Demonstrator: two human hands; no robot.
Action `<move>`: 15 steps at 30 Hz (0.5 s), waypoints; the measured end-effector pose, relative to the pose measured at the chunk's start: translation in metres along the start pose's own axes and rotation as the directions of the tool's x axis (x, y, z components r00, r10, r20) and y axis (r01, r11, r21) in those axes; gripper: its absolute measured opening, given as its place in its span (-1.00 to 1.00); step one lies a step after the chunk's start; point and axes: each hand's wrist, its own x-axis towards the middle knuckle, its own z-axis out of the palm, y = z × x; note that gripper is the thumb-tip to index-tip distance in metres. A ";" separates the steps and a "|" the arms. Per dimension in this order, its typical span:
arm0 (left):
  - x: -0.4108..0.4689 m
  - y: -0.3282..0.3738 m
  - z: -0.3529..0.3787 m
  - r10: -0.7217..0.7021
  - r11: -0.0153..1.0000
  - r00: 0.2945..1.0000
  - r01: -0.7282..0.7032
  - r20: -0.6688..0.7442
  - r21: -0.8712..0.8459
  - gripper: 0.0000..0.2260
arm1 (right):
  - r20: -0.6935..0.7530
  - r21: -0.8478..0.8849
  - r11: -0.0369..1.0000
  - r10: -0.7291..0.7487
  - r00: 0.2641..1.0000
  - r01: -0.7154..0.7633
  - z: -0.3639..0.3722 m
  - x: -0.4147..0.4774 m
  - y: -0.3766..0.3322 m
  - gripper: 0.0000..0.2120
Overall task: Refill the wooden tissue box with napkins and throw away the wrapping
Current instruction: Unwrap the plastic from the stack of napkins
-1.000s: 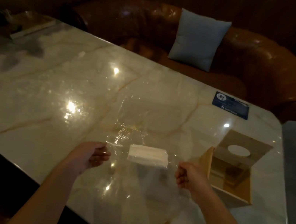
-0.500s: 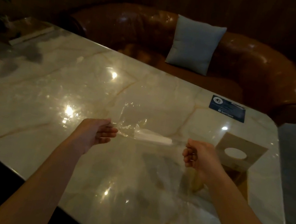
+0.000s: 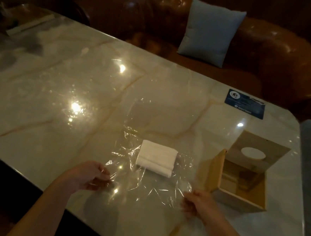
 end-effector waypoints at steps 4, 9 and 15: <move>0.005 0.004 -0.001 -0.007 1.000 1.000 0.007 -0.008 -0.014 -0.93 | 0.002 0.076 0.997 0.028 1.000 -0.029 0.000 0.012 -0.001 -0.84; 0.011 0.016 0.008 -0.030 0.989 0.999 0.024 -0.035 -0.147 -0.81 | 0.004 0.207 0.977 0.049 0.999 -0.049 0.009 0.021 -0.011 -0.86; 0.015 0.041 0.012 0.014 0.969 0.999 -0.023 -0.038 -0.246 -0.87 | -0.041 0.241 0.969 0.074 0.996 -0.062 0.010 0.026 -0.037 -0.76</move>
